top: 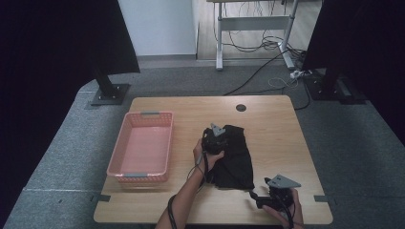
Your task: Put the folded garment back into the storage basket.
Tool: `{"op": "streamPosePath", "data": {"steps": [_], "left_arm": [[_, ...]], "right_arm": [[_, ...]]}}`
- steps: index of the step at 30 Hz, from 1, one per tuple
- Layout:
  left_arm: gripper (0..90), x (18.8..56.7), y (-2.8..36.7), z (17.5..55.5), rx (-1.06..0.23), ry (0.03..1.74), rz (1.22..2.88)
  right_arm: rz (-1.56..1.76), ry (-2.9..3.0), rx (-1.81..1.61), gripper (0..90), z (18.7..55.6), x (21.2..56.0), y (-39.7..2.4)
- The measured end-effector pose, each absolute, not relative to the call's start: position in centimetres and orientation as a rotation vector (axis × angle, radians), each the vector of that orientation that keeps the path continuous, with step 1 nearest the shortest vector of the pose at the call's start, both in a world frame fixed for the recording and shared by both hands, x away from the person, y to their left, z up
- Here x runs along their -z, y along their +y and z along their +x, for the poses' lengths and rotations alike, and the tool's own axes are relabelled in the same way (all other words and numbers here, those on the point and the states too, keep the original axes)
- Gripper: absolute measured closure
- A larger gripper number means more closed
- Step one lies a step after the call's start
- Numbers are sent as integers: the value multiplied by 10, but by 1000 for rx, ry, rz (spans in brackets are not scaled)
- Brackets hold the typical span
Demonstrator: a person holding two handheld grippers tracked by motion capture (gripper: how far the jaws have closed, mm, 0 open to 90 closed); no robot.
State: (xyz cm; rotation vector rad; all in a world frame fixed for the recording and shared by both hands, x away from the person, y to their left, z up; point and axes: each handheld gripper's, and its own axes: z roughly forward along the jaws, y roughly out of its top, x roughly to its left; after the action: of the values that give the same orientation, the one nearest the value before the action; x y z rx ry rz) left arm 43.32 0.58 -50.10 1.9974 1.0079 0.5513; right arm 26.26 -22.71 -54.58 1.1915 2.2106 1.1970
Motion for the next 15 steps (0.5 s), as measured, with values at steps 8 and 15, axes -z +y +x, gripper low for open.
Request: {"op": "streamPosePath", "data": {"steps": [8,15], "left_arm": [[653,501,6,435,-549,1005,2014],[652,501,6,435,-542,1004,2014]], "right_arm": [[1169,2262,-1185,163,274,541,-213],[1164,2286,-1157,149,283,541,-205]]}}
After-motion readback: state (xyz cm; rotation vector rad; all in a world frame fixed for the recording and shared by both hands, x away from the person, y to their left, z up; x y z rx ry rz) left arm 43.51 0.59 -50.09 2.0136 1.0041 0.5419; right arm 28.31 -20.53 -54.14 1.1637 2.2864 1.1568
